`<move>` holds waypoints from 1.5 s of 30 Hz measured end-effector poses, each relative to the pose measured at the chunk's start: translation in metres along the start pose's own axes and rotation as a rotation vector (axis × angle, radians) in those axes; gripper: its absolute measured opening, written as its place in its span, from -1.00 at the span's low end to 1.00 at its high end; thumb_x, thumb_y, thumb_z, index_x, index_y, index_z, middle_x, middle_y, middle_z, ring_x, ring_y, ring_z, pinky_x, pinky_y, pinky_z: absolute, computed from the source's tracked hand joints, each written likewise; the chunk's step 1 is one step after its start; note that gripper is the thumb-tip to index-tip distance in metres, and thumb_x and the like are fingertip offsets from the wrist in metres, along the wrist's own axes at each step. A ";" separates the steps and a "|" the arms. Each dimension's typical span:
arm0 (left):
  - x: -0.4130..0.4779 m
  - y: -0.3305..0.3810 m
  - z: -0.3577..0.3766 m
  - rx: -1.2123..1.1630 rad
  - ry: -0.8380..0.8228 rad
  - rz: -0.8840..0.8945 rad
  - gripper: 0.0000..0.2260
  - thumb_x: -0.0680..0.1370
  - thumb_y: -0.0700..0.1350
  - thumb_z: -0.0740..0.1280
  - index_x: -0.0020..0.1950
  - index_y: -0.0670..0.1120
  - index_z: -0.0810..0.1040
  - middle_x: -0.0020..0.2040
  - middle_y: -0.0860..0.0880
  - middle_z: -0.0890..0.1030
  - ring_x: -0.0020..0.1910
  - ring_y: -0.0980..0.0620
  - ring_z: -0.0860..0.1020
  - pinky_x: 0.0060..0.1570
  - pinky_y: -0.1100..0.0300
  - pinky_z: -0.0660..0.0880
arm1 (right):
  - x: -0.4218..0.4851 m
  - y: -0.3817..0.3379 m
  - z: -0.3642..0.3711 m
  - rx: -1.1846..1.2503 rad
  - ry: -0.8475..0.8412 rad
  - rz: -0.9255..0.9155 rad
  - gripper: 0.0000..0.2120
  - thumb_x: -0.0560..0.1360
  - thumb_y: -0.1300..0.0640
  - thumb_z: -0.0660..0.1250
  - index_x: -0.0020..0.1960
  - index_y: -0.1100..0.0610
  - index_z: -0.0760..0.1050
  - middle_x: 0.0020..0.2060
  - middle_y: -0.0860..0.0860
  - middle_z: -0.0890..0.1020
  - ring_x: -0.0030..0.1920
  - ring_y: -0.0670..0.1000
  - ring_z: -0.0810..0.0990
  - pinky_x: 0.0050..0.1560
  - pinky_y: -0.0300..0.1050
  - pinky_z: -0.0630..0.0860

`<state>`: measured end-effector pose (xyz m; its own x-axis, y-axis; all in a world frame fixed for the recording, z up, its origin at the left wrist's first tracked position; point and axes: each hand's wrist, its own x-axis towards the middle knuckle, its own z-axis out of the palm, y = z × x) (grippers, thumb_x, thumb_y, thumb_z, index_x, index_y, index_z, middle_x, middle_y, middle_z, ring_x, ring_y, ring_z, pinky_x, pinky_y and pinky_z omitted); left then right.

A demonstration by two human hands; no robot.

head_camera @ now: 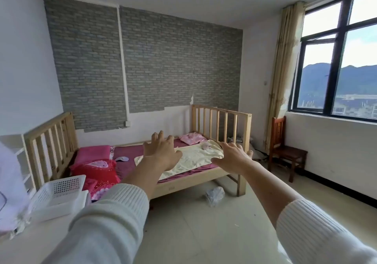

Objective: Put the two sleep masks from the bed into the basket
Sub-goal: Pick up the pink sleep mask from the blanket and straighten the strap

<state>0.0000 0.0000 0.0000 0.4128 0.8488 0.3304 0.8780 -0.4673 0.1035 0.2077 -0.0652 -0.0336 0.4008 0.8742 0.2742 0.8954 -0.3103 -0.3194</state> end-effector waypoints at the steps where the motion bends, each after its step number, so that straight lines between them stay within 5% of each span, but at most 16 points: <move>1: 0.001 -0.002 0.001 0.023 -0.001 0.002 -0.42 0.54 0.17 0.15 0.50 -0.01 0.18 0.58 -0.13 0.05 0.54 -0.16 0.01 0.42 -0.21 0.12 | 0.000 -0.002 0.000 -0.013 -0.002 0.012 -0.31 0.40 -0.26 0.26 0.44 -0.04 0.20 0.43 0.04 0.33 0.44 0.15 0.22 0.37 0.47 0.05; 18: 0.115 -0.004 0.055 0.036 -0.022 0.038 -0.44 0.53 0.15 0.16 0.49 -0.01 0.21 0.56 -0.14 0.12 0.51 -0.16 0.08 0.40 -0.20 0.19 | 0.114 0.015 0.038 -0.049 0.018 -0.001 -0.34 0.42 -0.23 0.26 0.43 0.00 0.20 0.40 0.06 0.35 0.43 0.15 0.23 0.34 0.39 0.11; 30: 0.315 0.045 0.143 -0.063 -0.031 0.025 -0.50 0.52 0.13 0.16 0.43 -0.01 0.28 0.41 -0.11 0.31 0.38 -0.15 0.26 0.23 -0.12 0.35 | 0.308 0.094 0.078 -0.107 0.031 -0.022 -0.35 0.46 -0.22 0.26 0.45 -0.02 0.18 0.44 0.05 0.29 0.45 0.16 0.18 0.37 0.40 0.08; 45: 0.589 0.056 0.324 -0.090 -0.105 0.053 -0.46 0.51 0.14 0.17 0.45 -0.02 0.23 0.47 -0.12 0.25 0.41 -0.19 0.21 0.31 -0.14 0.31 | 0.581 0.162 0.211 -0.142 -0.078 0.018 -0.33 0.45 -0.22 0.25 0.47 -0.02 0.16 0.43 0.08 0.31 0.42 0.17 0.23 0.35 0.38 0.12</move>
<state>0.3708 0.5544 -0.1034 0.4853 0.8412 0.2383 0.8308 -0.5287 0.1741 0.5451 0.4713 -0.1176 0.4053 0.8927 0.1971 0.9090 -0.3706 -0.1907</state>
